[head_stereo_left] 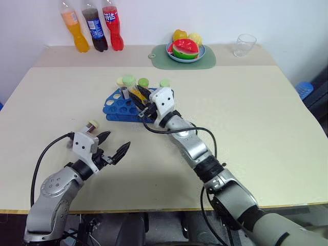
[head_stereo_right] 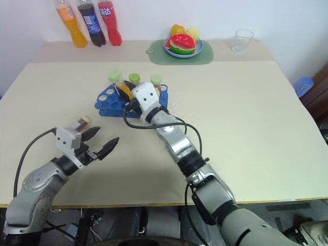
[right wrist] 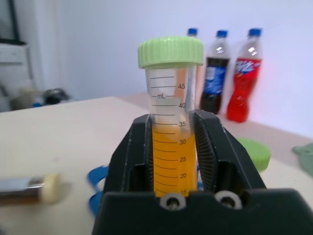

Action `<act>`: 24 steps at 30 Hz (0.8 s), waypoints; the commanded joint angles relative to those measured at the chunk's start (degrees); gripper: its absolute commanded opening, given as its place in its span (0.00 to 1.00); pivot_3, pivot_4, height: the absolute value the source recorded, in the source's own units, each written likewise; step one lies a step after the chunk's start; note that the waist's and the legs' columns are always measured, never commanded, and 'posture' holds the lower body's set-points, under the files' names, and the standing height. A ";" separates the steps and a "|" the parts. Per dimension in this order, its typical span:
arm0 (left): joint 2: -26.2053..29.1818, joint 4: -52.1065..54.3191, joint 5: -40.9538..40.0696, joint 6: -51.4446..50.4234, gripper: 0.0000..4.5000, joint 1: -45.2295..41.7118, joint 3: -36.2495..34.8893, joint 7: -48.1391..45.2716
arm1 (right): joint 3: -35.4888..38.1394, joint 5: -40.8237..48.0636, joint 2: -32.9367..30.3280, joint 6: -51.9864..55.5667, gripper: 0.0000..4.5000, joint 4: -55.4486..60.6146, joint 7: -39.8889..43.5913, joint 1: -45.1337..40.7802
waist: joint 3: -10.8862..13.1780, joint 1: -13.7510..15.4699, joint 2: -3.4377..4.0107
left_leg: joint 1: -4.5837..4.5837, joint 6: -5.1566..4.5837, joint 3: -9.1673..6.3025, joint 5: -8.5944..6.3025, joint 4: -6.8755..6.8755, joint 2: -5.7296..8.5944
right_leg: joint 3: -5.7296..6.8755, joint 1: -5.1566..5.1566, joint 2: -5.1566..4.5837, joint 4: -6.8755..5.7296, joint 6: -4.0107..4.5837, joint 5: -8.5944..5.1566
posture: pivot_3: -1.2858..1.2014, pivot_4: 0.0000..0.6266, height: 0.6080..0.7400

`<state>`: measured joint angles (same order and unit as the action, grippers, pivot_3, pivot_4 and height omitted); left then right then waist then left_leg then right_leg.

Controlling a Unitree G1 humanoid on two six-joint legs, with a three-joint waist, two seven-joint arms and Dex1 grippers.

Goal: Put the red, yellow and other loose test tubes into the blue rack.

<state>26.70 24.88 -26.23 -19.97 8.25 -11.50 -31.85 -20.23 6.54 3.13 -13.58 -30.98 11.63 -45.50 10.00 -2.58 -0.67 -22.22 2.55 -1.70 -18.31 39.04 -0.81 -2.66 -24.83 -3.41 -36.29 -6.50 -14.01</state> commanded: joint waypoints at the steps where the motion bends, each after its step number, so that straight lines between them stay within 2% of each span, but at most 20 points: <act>1: 0.00 2.11 -0.24 0.35 1.00 0.54 -0.58 0.40 | 2.73 -2.45 1.62 -3.71 0.17 -4.64 -0.79 -1.52 | 0.00 -0.01 0.00 | 0.00 0.00 0.00 0.00 0.00 0.00 | 0.00 0.01 0.00 0.00 0.00 0.00 | 0.52 0.24 0.95; 7: 0.13 2.02 -0.32 0.82 1.00 1.11 -0.81 0.33 | 4.45 -5.09 3.58 -5.65 0.17 -9.80 0.15 -1.79 | -0.01 -0.18 0.01 | 0.19 0.01 0.01 0.01 -0.02 0.00 | 0.00 0.14 0.00 -0.03 0.01 0.00 | 0.52 0.24 0.95; 12: 0.24 1.39 -0.17 1.44 1.00 1.31 -0.80 -0.16 | 4.81 -6.53 4.13 -5.80 0.17 -9.30 1.59 -0.66 | -0.01 -0.17 0.01 | 0.75 0.00 0.02 0.00 -0.15 0.00 | -0.02 0.62 0.00 -0.01 0.02 -0.01 | 0.52 0.24 0.95; 21: -0.03 0.60 0.19 2.09 1.00 1.40 -0.42 -0.80 | 4.60 -9.00 3.23 -9.47 0.17 0.22 3.02 1.36 | 0.02 -0.07 0.04 | 0.69 0.00 -0.01 0.00 -0.15 0.00 | -0.03 0.55 -0.02 -0.01 0.02 -0.01 | 0.52 0.24 0.95; 24: -0.24 0.19 0.28 2.65 1.00 1.81 -0.42 -1.07 | 3.71 -7.58 3.64 -7.00 0.17 5.65 5.74 3.44 | 0.02 -0.13 0.05 | 0.67 0.00 -0.01 0.00 -0.19 0.00 | -0.04 0.49 -0.02 -0.01 0.02 -0.01 | 0.52 0.24 0.95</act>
<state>26.67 24.74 -26.13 -18.97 9.56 -11.54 -32.53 -15.93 -1.95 5.76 -20.90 -30.71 15.86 -42.28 10.02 -2.72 -0.62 -21.54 2.55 -1.71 -18.31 38.83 -0.82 -2.71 -24.34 -3.43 -36.30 -6.48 -14.02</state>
